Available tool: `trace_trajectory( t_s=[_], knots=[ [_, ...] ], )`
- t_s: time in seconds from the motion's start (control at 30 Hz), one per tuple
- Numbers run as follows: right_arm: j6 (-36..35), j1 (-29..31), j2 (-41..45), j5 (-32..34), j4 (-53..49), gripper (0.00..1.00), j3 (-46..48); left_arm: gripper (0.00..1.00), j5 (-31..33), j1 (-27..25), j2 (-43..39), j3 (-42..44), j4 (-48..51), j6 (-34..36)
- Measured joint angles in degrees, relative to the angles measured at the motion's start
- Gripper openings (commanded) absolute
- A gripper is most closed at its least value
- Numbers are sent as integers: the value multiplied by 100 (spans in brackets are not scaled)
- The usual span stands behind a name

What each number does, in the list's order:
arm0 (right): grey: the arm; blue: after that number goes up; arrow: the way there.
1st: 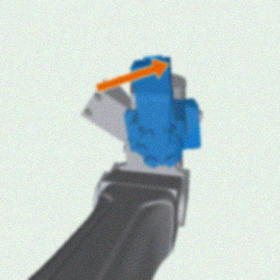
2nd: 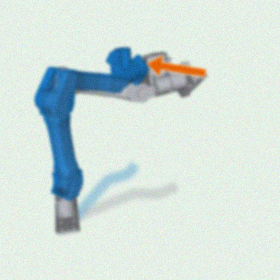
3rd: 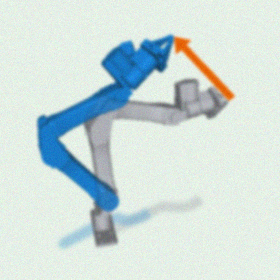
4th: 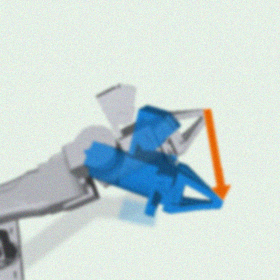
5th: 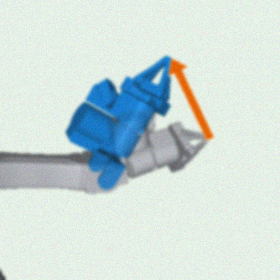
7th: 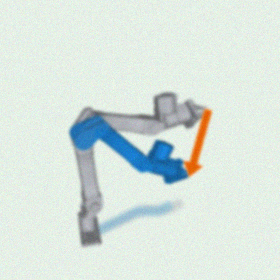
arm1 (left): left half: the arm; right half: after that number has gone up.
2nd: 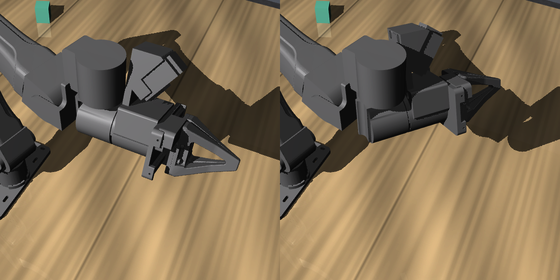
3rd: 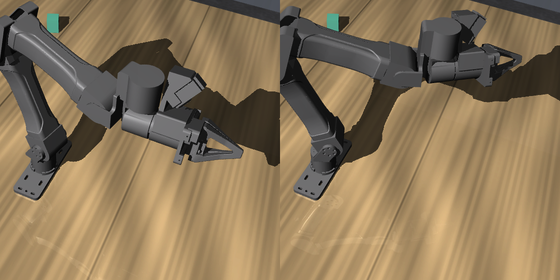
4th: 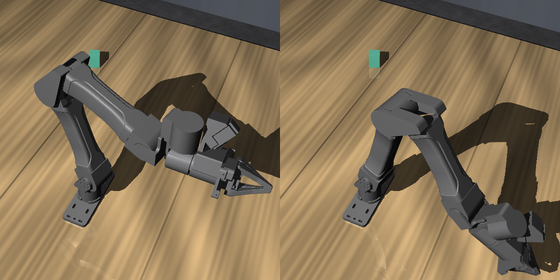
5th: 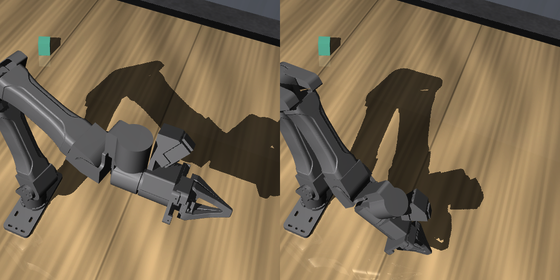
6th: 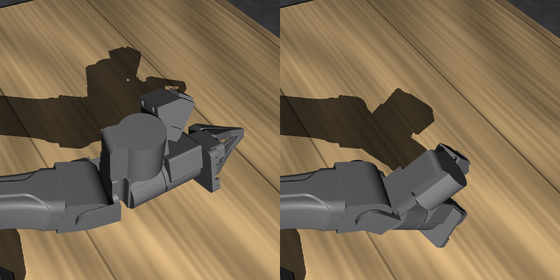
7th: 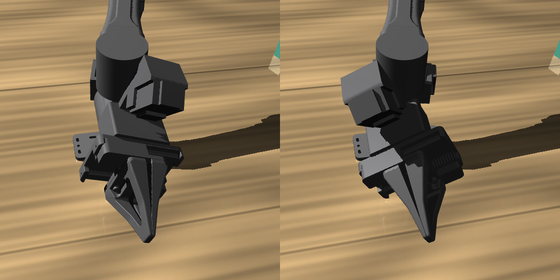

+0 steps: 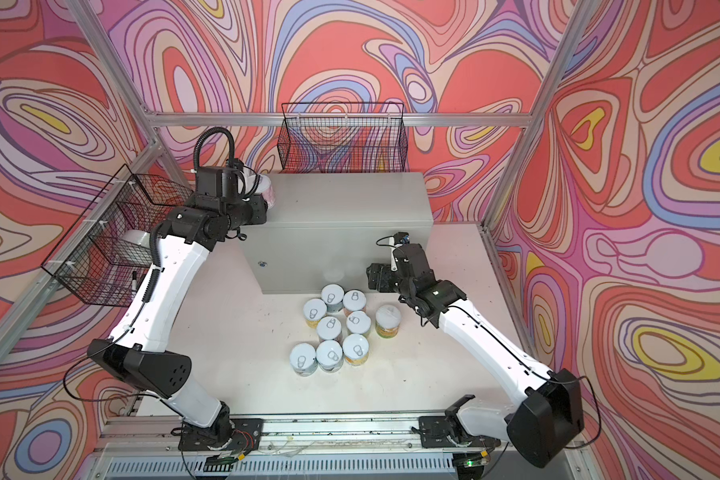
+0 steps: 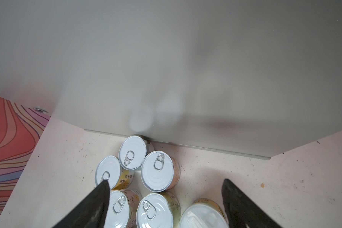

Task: Place and organize the canned foods onto the counter
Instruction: 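Lower the pink can onto the cabinet top and open the left gripper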

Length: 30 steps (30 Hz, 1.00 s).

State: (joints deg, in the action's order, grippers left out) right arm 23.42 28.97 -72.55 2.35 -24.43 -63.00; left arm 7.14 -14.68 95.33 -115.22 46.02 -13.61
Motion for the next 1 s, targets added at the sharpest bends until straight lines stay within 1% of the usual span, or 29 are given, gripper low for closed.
trace_trajectory(
  t_s=[0.13, 0.27, 0.33, 0.47, 0.67, 0.87, 1.0],
  knots=[
    [-35, 0, 0, 46, -2, 92, 0, 53, 111, 0, 177, -258, 4, -20],
    [-63, 0, 0, 96, -2, 92, 0, 63, 315, 4, 439, -560, 13, -39],
    [-74, 0, 0, 120, 0, 92, 0, 66, 428, 4, 531, -632, 26, -55],
    [-87, 0, 0, 129, 7, 92, 0, 67, 647, 4, 706, -772, 55, -59],
    [-87, 2, -11, 127, 57, 92, 0, 67, 813, 4, 837, -949, 74, -59],
    [-87, 7, -74, 129, 83, 92, 0, 68, 879, 7, 1014, -1320, 85, -50],
    [-87, 7, -74, 133, 85, 92, 0, 69, 872, 11, 1082, -1342, 81, -31]
  ],
)
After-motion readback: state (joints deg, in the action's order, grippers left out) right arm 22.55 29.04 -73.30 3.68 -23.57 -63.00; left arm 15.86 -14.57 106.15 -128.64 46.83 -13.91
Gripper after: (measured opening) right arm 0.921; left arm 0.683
